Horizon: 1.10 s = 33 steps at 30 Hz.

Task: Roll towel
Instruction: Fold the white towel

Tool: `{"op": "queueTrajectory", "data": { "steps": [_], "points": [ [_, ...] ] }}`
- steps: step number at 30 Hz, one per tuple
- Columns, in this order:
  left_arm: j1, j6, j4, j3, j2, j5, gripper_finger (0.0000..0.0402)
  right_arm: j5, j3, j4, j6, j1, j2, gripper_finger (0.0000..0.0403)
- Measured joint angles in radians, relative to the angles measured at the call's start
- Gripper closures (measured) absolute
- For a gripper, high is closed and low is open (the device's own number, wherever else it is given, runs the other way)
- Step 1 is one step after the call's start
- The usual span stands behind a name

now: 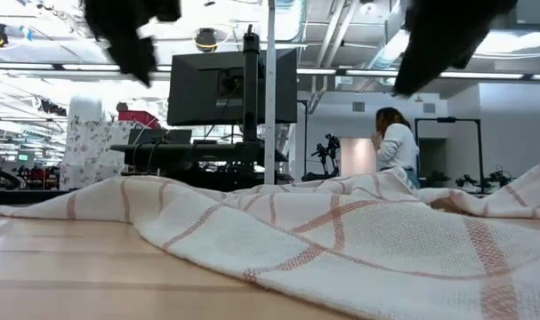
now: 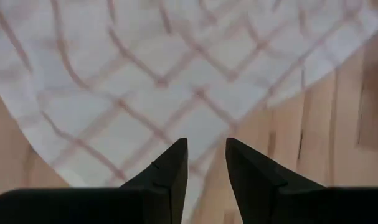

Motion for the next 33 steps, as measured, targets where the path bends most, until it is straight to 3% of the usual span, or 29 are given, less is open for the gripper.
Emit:
{"op": "queueTrajectory", "data": {
  "steps": [3, 9, 13, 16, 21, 28, 33],
  "points": [
    [-0.013, -0.041, 0.061, -0.089, 0.011, -0.013, 0.0309, -0.001, -0.025, -0.028, 0.061, -0.052, 0.001, 0.0403],
    [0.018, -0.137, 0.481, -0.306, 0.086, -0.016, 0.0309, -0.003, -0.061, -0.035, 0.104, -0.241, -0.017, 0.0403],
    [0.034, -0.199, 0.622, -0.393, 0.167, -0.014, 0.0309, -0.116, -0.133, 0.090, 0.028, -0.393, -0.006, 0.0403],
    [0.013, -0.232, 0.645, -0.413, 0.222, 0.033, 0.0309, -0.177, -0.187, 0.169, -0.020, -0.493, -0.005, 0.0403],
    [-0.109, -0.371, 0.654, -0.439, 0.245, 0.087, 0.0309, -0.186, -0.238, 0.165, -0.086, -0.613, -0.005, 0.0403],
    [-0.340, -0.676, 0.771, -0.444, 0.246, 0.077, 0.0309, -0.201, -0.281, 0.180, -0.162, -0.748, 0.045, 0.0403],
    [-0.406, -0.762, 0.739, -0.427, 0.226, 0.092, 0.0309, -0.208, -0.249, 0.171, -0.293, -0.817, 0.026, 0.0403]
  ]
}}
